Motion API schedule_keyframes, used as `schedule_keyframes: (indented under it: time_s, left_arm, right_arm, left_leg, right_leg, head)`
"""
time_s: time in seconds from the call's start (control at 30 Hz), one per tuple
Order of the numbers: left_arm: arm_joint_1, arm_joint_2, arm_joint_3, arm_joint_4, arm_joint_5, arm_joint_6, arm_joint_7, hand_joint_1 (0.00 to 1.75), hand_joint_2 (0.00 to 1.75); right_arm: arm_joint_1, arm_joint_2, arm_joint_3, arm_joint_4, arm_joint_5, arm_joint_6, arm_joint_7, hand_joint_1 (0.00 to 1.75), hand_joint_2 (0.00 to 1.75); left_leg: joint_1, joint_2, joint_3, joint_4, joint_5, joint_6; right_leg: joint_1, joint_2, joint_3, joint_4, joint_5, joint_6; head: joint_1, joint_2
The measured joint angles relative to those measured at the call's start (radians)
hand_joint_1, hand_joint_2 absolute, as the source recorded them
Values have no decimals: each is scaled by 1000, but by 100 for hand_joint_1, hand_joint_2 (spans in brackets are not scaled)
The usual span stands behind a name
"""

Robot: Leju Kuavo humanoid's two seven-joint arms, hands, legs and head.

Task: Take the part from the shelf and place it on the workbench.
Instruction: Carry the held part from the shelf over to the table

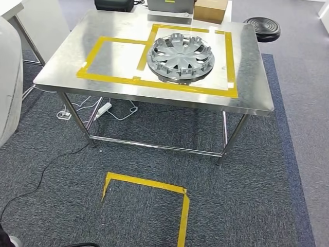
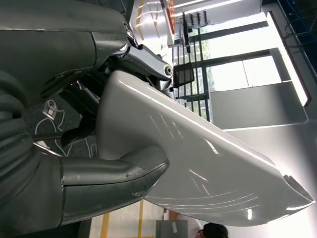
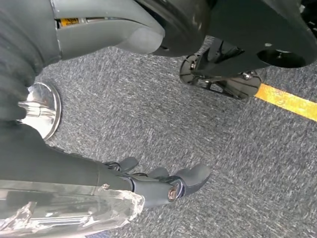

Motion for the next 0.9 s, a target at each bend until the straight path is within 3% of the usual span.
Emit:
schedule_keyframes:
  time_s: [0.07,0.13,0.23,0.3,0.33,0.4,0.43,0.47,0.5,0.53,0.6,0.63,0.7,0.8,0.83,0.9]
  left_arm:
    - [0,-1,0,0,0,6,-3,168,175]
    - [0,-1,0,0,0,10,-6,168,175]
    - [-1,-1,0,-1,0,15,-9,168,175]
    - [-2,-2,1,-2,1,19,-9,168,175]
    - [-2,-2,1,-3,1,20,-10,168,175]
    - [-3,-2,2,-3,1,21,-10,168,175]
    - [-3,-2,3,-3,1,21,-10,168,175]
    - [-2,-3,3,-3,1,21,-10,168,175]
    - [-2,-3,3,-3,1,22,-10,168,175]
    - [-2,-3,4,-3,1,22,-10,168,175]
    - [-3,-3,4,-3,1,22,-10,168,175]
    - [-3,-3,4,-3,1,22,-10,168,175]
    - [-4,-3,4,-4,2,22,-10,168,175]
    - [-4,-3,5,-5,2,22,-11,168,175]
    - [-4,-3,5,-6,2,22,-11,168,175]
    - [-4,-4,5,-7,2,22,-12,168,175]
  right_arm:
    - [0,0,2,0,5,-1,0,0,175]
    - [-2,0,5,0,12,-2,0,0,175]
    - [-3,1,7,0,14,-3,0,0,175]
    - [-1,1,7,0,14,-4,0,0,175]
    - [-2,1,7,0,14,-5,0,0,175]
    - [-2,1,8,0,14,-4,0,0,175]
    - [-1,1,8,0,14,-4,0,0,175]
    - [-1,1,8,0,14,-4,0,0,175]
    - [0,1,8,0,14,-4,0,0,175]
    - [0,1,8,0,14,-4,0,0,175]
    - [-1,2,8,1,14,-4,0,0,175]
    - [-1,2,8,1,14,-4,0,0,175]
    - [-1,2,8,1,14,-4,0,0,175]
    - [-1,2,8,1,14,-4,0,0,175]
    - [-1,2,8,1,14,-4,-1,0,175]
    - [-3,2,8,1,14,-4,-1,0,175]
  left_leg:
    - [0,0,4,0,-2,-3]
    - [-4,0,6,2,-5,-12]
    - [-5,1,6,-3,-1,-29]
    - [-2,0,-2,15,-16,-40]
    - [-2,0,-19,53,-40,-44]
    - [-2,0,-84,183,-103,-49]
    - [-2,0,-116,246,-124,-51]
    - [-2,0,-137,280,-127,-51]
    - [-2,0,-139,278,-110,-51]
    - [-2,0,-122,237,-76,-50]
    - [-2,0,-59,99,-6,-46]
    - [-2,-1,-33,44,12,-42]
    - [-5,-2,-15,1,12,-33]
    - [-2,-2,-8,-6,7,-12]
    - [0,-2,-4,-8,6,-6]
    - [0,-1,0,-7,2,2]
  right_leg:
    - [0,-5,66,-126,64,-5]
    - [2,-10,123,-234,97,-11]
    - [6,-9,137,-260,100,-23]
    - [4,-6,139,-266,105,-36]
    - [2,-6,141,-269,107,-42]
    - [2,-5,142,-270,106,-50]
    - [2,-4,142,-270,105,-51]
    - [2,-3,143,-270,104,-52]
    - [2,-1,145,-270,103,-52]
    - [2,1,148,-270,102,-51]
    - [4,5,153,-268,96,-45]
    - [6,8,153,-267,93,-40]
    - [10,10,148,-268,88,-30]
    - [7,6,148,-260,72,-13]
    - [7,3,135,-228,53,-8]
    - [5,-1,71,-103,-5,0]
  head:
    - [0,0]
    - [0,0]
    - [-1,0]
    - [-2,0]
    - [-4,0]
    - [-5,0]
    - [-5,0]
    - [-5,0]
    - [-6,0]
    - [-6,0]
    - [-6,0]
    - [-5,0]
    - [-4,0]
    - [0,0]
    - [3,0]
    - [9,0]
